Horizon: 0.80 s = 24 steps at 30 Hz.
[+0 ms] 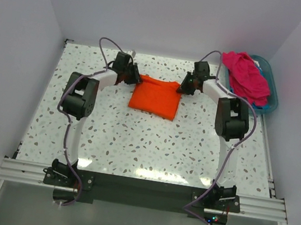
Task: Fold and stack the t-shirts
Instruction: Fold the tshirt
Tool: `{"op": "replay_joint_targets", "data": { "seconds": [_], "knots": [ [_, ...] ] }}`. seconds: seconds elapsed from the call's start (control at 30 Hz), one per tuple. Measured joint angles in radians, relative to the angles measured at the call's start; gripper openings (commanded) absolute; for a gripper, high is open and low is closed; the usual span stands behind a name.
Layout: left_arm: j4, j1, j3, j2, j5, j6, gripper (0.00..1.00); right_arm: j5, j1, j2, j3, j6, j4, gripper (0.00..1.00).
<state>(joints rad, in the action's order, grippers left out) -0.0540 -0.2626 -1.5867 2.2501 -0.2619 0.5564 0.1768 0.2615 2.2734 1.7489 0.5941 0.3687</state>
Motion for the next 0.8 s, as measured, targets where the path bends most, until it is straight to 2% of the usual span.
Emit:
{"op": "replay_joint_targets", "data": {
  "seconds": [0.13, 0.23, 0.27, 0.33, 0.4, 0.53, 0.6, 0.67, 0.8],
  "knots": [
    [-0.018, 0.022, -0.022, 0.014, 0.038, 0.027, 0.28, 0.104, -0.043, 0.026, -0.004, 0.047, -0.056, 0.21],
    [-0.016, 0.029, -0.022, 0.014, 0.049, 0.035, 0.32, 0.190, -0.067, 0.043, -0.010, 0.085, -0.108, 0.26],
    [-0.015, 0.030, -0.021, 0.014, 0.049, 0.035, 0.38, 0.218, -0.074, 0.048, -0.011, 0.098, -0.121, 0.28],
    [-0.008, 0.031, -0.018, 0.009, 0.040, 0.037, 0.42, 0.264, -0.086, 0.055, -0.014, 0.117, -0.147, 0.33],
    [-0.008, 0.034, -0.005, -0.007, 0.040, 0.034, 0.55, 0.295, -0.095, 0.058, -0.015, 0.132, -0.158, 0.40],
    [-0.033, 0.043, 0.020, -0.077, 0.058, 0.029, 0.82, 0.304, -0.096, 0.055, -0.009, 0.120, -0.151, 0.46],
    [-0.041, 0.047, 0.041, -0.138, 0.076, 0.026, 0.87, 0.289, -0.091, 0.045, -0.007, 0.103, -0.138, 0.46],
    [-0.039, 0.048, 0.068, -0.205, 0.083, 0.022, 0.89, 0.273, -0.085, 0.027, -0.006, 0.086, -0.114, 0.46],
    [-0.030, 0.051, 0.095, -0.272, 0.040, -0.003, 0.87, 0.227, -0.068, -0.027, -0.004, 0.055, -0.059, 0.46]
  ]
}}
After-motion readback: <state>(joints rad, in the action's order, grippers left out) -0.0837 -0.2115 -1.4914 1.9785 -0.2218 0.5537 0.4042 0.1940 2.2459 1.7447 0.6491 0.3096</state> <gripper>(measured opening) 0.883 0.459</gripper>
